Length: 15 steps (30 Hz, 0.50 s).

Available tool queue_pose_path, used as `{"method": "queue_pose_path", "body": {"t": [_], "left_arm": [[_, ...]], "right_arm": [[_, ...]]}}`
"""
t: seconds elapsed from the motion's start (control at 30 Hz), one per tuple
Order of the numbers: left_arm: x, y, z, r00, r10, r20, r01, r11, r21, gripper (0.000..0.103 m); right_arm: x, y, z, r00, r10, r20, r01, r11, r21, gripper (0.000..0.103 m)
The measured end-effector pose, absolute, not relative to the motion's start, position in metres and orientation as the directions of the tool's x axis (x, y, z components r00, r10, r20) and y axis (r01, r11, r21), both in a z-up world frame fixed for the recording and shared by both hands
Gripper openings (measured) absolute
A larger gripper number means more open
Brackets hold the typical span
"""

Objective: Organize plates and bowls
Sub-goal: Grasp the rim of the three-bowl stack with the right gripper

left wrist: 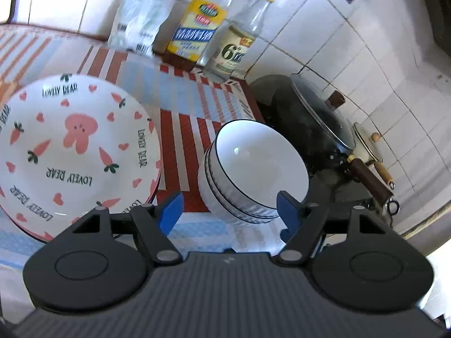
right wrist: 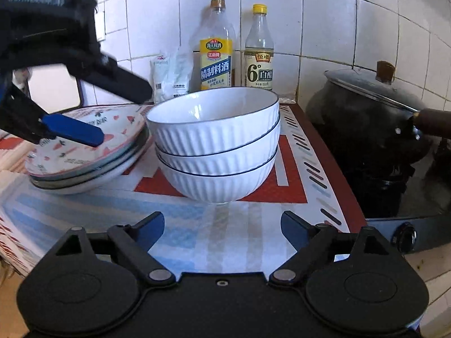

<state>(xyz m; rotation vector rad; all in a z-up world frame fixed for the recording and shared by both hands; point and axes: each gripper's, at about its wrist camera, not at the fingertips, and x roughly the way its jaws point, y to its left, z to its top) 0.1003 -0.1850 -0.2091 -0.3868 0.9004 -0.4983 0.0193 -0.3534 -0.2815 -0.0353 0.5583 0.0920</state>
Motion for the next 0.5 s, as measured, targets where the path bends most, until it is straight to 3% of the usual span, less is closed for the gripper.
{"method": "queue_pose_path", "body": {"t": [0.2, 0.43, 0.5], "left_arm": [[0.122, -0.196, -0.216, 0.469, -0.571, -0.674, 0.196, 0.811, -0.551, 0.07], [0.143, -0.218, -0.222, 0.422, -0.497, -0.758, 0.23, 0.868, -0.441, 0.064], [0.148, -0.219, -0.225, 0.414, -0.498, -0.762, 0.214, 0.867, -0.45, 0.057]], "right_arm": [[0.039, -0.343, -0.287, 0.867, 0.083, -0.492, -0.121, 0.991, -0.047, 0.096], [0.059, -0.343, -0.29, 0.871, 0.065, -0.487, -0.085, 0.996, -0.018, 0.1], [0.061, -0.345, -0.289, 0.868, 0.079, -0.49, -0.089, 0.996, 0.002, 0.101]]}}
